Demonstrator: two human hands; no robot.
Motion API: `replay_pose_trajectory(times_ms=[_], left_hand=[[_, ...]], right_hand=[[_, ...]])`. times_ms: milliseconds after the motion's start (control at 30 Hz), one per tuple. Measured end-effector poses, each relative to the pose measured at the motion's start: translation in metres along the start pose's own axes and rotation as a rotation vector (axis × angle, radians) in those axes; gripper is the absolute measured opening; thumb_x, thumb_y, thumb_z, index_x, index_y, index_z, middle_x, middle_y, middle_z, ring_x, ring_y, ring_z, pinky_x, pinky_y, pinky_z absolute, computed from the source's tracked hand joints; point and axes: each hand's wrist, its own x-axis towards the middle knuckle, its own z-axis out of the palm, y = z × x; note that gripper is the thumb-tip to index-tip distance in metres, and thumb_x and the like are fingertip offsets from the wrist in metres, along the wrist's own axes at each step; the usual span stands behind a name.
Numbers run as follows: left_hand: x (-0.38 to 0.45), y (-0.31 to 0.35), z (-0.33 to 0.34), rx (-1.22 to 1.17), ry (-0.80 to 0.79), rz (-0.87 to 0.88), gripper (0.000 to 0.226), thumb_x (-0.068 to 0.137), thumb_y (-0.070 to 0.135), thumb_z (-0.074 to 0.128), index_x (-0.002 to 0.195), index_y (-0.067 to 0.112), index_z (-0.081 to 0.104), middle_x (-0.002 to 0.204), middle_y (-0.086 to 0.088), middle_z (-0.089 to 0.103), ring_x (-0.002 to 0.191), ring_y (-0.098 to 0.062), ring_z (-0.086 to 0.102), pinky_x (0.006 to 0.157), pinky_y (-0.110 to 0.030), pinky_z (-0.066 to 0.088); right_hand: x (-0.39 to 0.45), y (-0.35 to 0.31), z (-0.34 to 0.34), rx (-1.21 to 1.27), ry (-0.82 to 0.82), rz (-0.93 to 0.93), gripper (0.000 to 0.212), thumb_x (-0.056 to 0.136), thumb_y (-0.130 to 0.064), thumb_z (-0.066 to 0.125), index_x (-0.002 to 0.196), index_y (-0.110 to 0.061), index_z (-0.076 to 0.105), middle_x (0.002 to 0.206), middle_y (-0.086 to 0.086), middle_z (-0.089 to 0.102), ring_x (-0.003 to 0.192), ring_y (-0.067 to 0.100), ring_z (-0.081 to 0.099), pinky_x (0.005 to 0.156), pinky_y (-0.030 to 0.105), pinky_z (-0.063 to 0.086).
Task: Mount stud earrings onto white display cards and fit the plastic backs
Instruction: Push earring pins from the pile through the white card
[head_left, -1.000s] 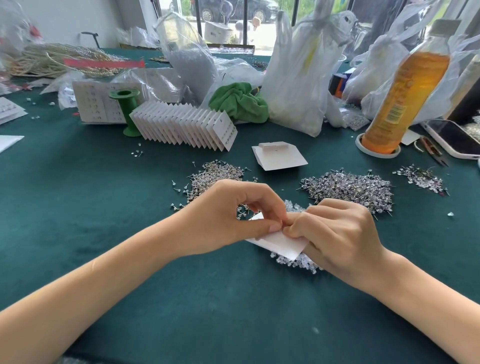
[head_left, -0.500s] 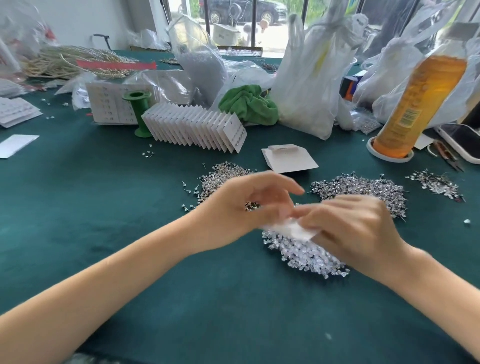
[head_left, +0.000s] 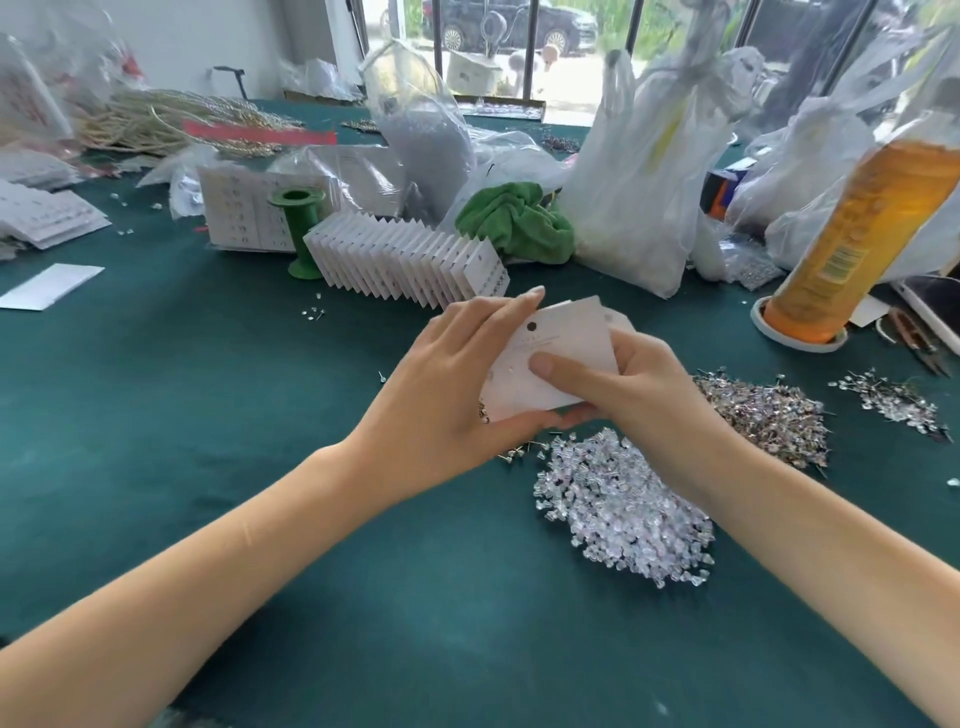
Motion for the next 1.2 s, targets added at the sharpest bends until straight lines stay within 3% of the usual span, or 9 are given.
replay_pose_trajectory(times_ms=[67, 167, 300, 400, 600, 900, 1033, 1200], left_hand=[[0.0, -0.007, -0.001, 0.017, -0.019, -0.038, 0.08, 0.079, 0.046, 0.066, 0.142, 0.008, 0.037, 0.126, -0.004, 0.053, 0.113, -0.018, 0.046, 0.101, -0.03, 0.034], [-0.001, -0.022, -0.004, 0.058, -0.065, -0.136, 0.082, 0.077, 0.049, 0.068, 0.144, 0.012, 0.035, 0.126, -0.003, 0.053, 0.114, -0.021, 0.046, 0.102, -0.032, 0.031], [-0.001, -0.037, -0.004, 0.124, -0.101, -0.217, 0.083, 0.077, 0.05, 0.069, 0.143, 0.012, 0.037, 0.127, -0.003, 0.052, 0.115, -0.021, 0.046, 0.104, -0.03, 0.026], [-0.003, -0.039, 0.001, 0.151, -0.112, -0.204, 0.082, 0.077, 0.047, 0.071, 0.143, 0.011, 0.038, 0.125, -0.004, 0.054, 0.113, -0.022, 0.048, 0.101, -0.03, 0.027], [-0.006, -0.039, 0.009, 0.15, -0.1, -0.192, 0.079, 0.075, 0.04, 0.075, 0.14, 0.011, 0.042, 0.122, -0.003, 0.055, 0.11, -0.023, 0.049, 0.098, -0.03, 0.029], [-0.005, -0.037, 0.009, 0.146, -0.103, -0.187, 0.078, 0.074, 0.037, 0.077, 0.14, 0.011, 0.042, 0.122, -0.004, 0.055, 0.112, -0.024, 0.049, 0.1, -0.035, 0.032], [-0.005, -0.035, 0.008, 0.124, -0.1, -0.187, 0.078, 0.074, 0.035, 0.077, 0.14, 0.012, 0.042, 0.122, -0.003, 0.054, 0.112, -0.023, 0.049, 0.099, -0.033, 0.031], [-0.005, -0.033, 0.008, 0.089, -0.092, -0.211, 0.078, 0.075, 0.035, 0.076, 0.141, 0.014, 0.041, 0.122, -0.001, 0.052, 0.112, -0.021, 0.048, 0.1, -0.028, 0.029]], right_hand=[[0.009, -0.002, 0.0, -0.071, -0.007, 0.019, 0.019, 0.079, -0.032, 0.07, 0.093, -0.018, 0.069, 0.084, -0.01, 0.074, 0.071, 0.008, 0.07, 0.051, 0.02, 0.054], [0.022, -0.002, -0.01, -0.24, 0.077, 0.015, 0.04, 0.072, -0.05, 0.066, 0.084, -0.012, 0.064, 0.079, 0.0, 0.074, 0.061, 0.011, 0.068, 0.043, 0.018, 0.044], [0.024, 0.009, -0.03, -0.55, -0.02, -0.011, 0.021, 0.081, -0.038, 0.071, 0.077, -0.017, 0.071, 0.067, -0.006, 0.07, 0.048, -0.002, 0.05, 0.047, 0.008, 0.039], [0.02, 0.017, -0.034, -0.756, -0.193, 0.038, 0.01, 0.077, -0.041, 0.074, 0.076, -0.031, 0.072, 0.066, -0.014, 0.066, 0.052, -0.004, 0.049, 0.055, 0.014, 0.041], [0.017, 0.012, -0.032, -0.84, -0.277, -0.01, 0.013, 0.072, -0.048, 0.071, 0.075, -0.035, 0.072, 0.066, -0.018, 0.064, 0.055, -0.002, 0.048, 0.057, 0.019, 0.037], [0.016, 0.009, -0.014, -0.954, -0.259, -0.067, 0.009, 0.079, -0.041, 0.073, 0.077, -0.033, 0.072, 0.074, -0.016, 0.066, 0.067, 0.002, 0.057, 0.065, 0.027, 0.049], [0.014, 0.009, -0.005, -1.137, -0.236, -0.062, 0.016, 0.079, -0.046, 0.072, 0.077, -0.031, 0.068, 0.078, -0.014, 0.064, 0.071, 0.001, 0.056, 0.064, 0.023, 0.046], [0.012, 0.008, 0.0, -1.146, -0.213, -0.067, 0.02, 0.079, -0.051, 0.07, 0.075, -0.033, 0.065, 0.078, -0.012, 0.063, 0.073, 0.005, 0.056, 0.062, 0.022, 0.042]])
